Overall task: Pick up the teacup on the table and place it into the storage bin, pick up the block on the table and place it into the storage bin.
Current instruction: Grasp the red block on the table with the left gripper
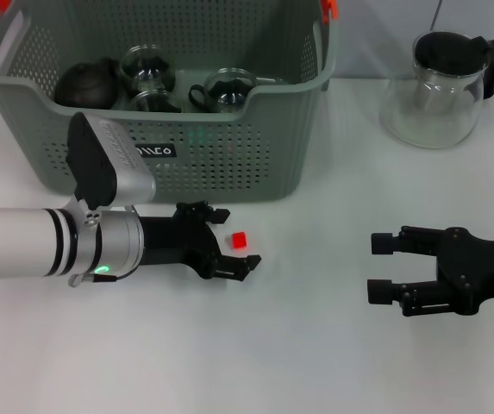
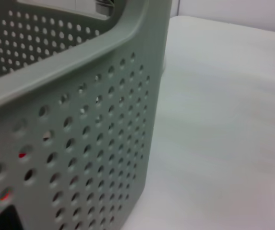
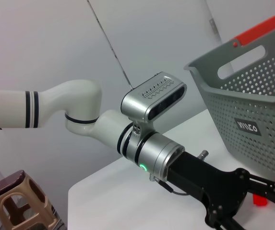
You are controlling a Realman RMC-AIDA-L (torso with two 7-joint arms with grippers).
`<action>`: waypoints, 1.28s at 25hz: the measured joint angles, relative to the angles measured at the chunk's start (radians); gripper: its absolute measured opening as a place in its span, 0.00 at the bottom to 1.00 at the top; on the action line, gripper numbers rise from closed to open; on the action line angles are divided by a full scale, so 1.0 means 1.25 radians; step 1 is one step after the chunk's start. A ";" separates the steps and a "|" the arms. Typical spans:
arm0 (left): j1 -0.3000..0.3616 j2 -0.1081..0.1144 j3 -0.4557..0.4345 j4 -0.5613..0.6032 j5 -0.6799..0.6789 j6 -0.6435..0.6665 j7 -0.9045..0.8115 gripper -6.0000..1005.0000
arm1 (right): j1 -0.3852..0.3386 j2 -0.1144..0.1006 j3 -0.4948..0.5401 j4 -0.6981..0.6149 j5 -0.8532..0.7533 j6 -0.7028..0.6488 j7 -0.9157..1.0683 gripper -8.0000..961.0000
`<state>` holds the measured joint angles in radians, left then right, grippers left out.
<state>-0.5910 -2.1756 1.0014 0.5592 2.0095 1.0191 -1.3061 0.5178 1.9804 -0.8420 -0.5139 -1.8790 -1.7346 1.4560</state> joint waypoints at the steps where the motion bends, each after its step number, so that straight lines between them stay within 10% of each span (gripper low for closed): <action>1: 0.000 0.000 0.004 -0.001 0.000 0.001 0.001 0.78 | 0.000 0.000 0.000 0.000 0.000 0.000 -0.001 0.98; 32: -0.011 -0.001 0.036 -0.011 -0.022 -0.040 0.054 0.60 | 0.007 0.001 0.000 0.000 0.001 0.007 -0.001 0.98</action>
<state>-0.6042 -2.1767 1.0464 0.5454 1.9815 0.9694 -1.2391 0.5268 1.9819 -0.8417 -0.5139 -1.8779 -1.7253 1.4542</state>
